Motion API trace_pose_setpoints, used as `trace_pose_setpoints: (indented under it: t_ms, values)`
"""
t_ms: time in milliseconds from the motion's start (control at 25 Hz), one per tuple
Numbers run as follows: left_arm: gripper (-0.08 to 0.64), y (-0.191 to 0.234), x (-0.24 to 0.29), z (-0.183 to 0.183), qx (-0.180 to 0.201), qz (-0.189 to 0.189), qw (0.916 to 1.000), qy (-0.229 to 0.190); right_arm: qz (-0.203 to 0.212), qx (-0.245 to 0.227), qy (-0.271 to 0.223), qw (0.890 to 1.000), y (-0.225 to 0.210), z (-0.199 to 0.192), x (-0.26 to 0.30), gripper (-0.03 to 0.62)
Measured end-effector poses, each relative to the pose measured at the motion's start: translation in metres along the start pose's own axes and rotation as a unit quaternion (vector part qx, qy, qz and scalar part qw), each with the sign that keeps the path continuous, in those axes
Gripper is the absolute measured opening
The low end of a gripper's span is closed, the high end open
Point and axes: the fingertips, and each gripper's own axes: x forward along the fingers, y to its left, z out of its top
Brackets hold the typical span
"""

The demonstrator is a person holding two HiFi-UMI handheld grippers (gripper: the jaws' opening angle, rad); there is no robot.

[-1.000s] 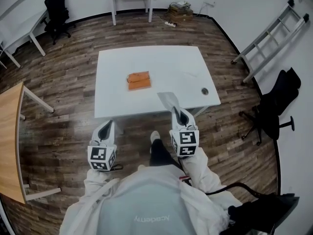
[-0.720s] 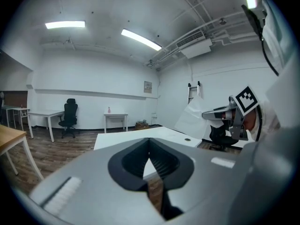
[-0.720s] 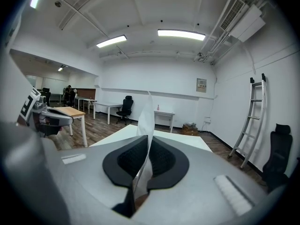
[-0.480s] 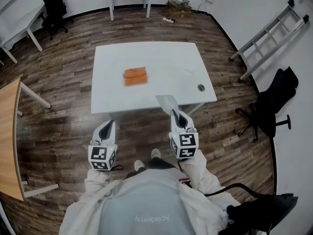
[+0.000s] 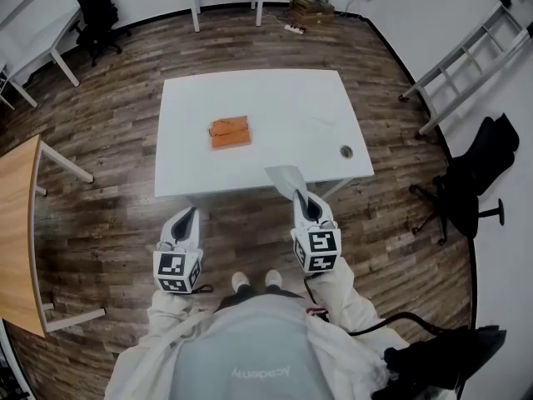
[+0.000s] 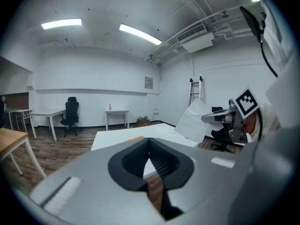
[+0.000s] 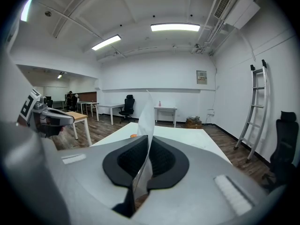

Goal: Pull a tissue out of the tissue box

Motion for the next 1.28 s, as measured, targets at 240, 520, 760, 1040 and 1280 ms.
trace_pose_setpoints:
  t_ms: [240,520,760,1040,1280]
  values:
    - [0.0,-0.009,0.009,0.008,0.008,0.016,0.9999,0.001,0.011,0.007,-0.005,1.0,-0.017,0.001,0.006,0.003]
    - [0.0,-0.011,0.014,0.013,0.014,0.029,0.9995,0.002,0.027,0.012,-0.003,1.0,-0.022,-0.003,0.012,0.003]
    - [0.0,-0.015,0.021,0.021,0.017,0.036,0.9992,-0.005,0.036,0.002,-0.005,0.999,-0.026,0.0,0.016,0.003]
    - [0.0,-0.018,0.024,0.02,0.018,0.039,0.9991,-0.003,0.041,0.005,-0.007,0.999,-0.031,0.0,0.018,0.003]
    - [0.0,-0.018,0.028,0.02,0.018,0.039,0.9991,-0.001,0.043,0.008,-0.005,0.999,-0.033,-0.001,0.021,0.003]
